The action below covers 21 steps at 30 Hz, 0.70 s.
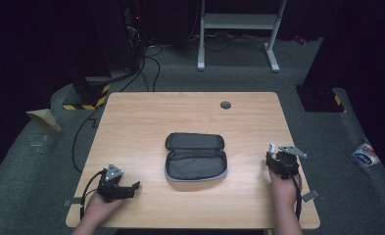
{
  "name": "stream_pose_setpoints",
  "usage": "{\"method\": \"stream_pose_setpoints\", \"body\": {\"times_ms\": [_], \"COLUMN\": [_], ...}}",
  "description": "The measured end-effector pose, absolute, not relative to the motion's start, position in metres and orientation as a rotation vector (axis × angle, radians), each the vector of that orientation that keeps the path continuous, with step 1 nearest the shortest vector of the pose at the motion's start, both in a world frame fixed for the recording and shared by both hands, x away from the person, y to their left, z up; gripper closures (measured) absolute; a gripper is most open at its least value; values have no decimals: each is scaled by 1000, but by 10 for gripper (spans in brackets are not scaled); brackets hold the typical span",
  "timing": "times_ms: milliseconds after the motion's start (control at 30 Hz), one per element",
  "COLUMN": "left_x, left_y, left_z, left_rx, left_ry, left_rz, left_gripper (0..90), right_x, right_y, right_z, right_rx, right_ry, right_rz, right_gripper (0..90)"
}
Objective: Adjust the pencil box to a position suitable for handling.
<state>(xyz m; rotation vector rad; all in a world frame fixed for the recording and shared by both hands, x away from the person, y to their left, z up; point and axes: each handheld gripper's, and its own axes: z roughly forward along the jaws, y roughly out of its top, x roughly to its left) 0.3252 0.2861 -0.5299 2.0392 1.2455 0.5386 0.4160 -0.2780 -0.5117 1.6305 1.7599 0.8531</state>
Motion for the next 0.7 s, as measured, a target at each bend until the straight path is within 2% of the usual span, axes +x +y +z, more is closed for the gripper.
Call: {"method": "stream_pose_setpoints", "body": {"times_ms": [233,300,433,467,500,700], "left_x": [324,324,324,324,324,324], "left_y": [287,287,287,287,287,287], "left_z": [-530,-530,-530,-530,-530,-530], "left_rx": [2039,2039,2039,2039,2039,2039], "left_ry": [1249,1249,1249,1248,1248,1248], "left_rz": [539,538,538,538,538,538], "left_gripper": [107,107,107,107,107,107], "right_x": [447,452,455,455,454,442], "right_y": [-273,-274,-274,-274,-274,-264], "right_z": [-514,-516,-518,-518,-517,-512], "right_rx": [1713,1745,1756,1756,1750,1676], "right_ry": [1762,1755,1747,1747,1761,1823], "right_rz": [794,773,765,763,767,797], "right_gripper": [532,561,607,684,715,724]}}
